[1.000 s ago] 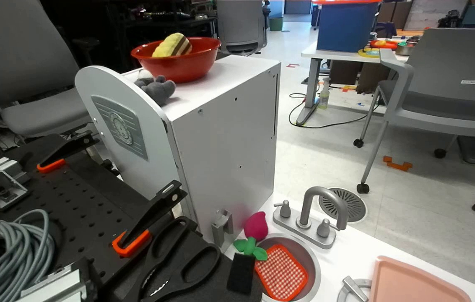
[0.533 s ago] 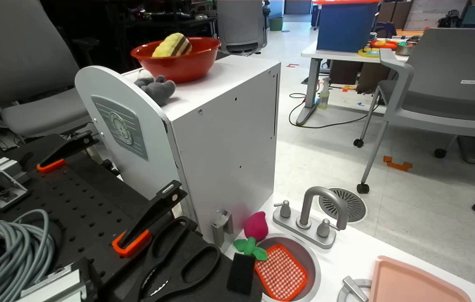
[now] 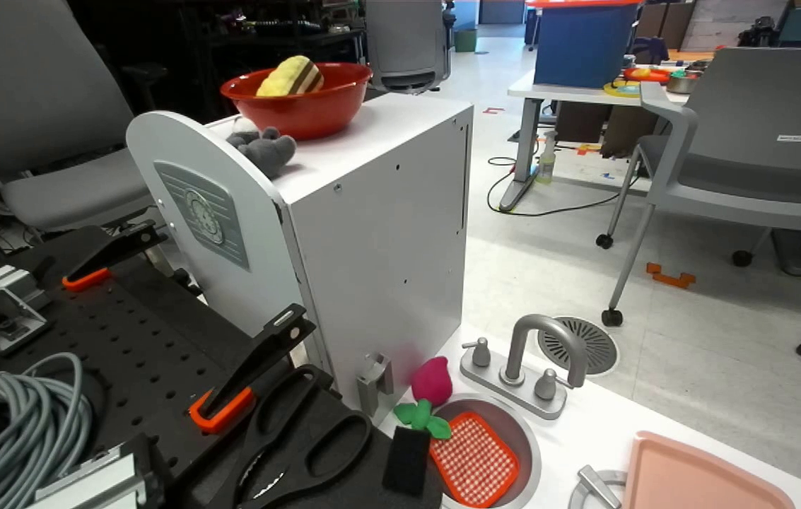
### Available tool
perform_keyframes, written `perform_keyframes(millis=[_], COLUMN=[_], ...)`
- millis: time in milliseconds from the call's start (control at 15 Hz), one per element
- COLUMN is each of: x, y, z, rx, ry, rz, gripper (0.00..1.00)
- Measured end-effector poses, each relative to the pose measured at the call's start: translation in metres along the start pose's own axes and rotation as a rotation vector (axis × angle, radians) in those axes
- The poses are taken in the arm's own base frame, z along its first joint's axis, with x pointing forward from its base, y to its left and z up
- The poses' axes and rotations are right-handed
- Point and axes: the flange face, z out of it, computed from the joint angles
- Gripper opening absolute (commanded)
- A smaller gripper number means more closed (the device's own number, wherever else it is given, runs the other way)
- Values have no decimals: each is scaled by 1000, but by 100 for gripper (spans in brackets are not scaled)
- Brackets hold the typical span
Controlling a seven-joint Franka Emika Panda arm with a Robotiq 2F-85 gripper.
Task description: Remove the yellow plushy from the red bowl and put it on the counter
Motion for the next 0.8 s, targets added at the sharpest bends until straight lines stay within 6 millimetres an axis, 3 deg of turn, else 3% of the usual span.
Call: perform_keyframes(millis=[800], x=[1], y=[-7], z=[9], rx=[-32], ry=[9], rz=[-52], gripper=[100])
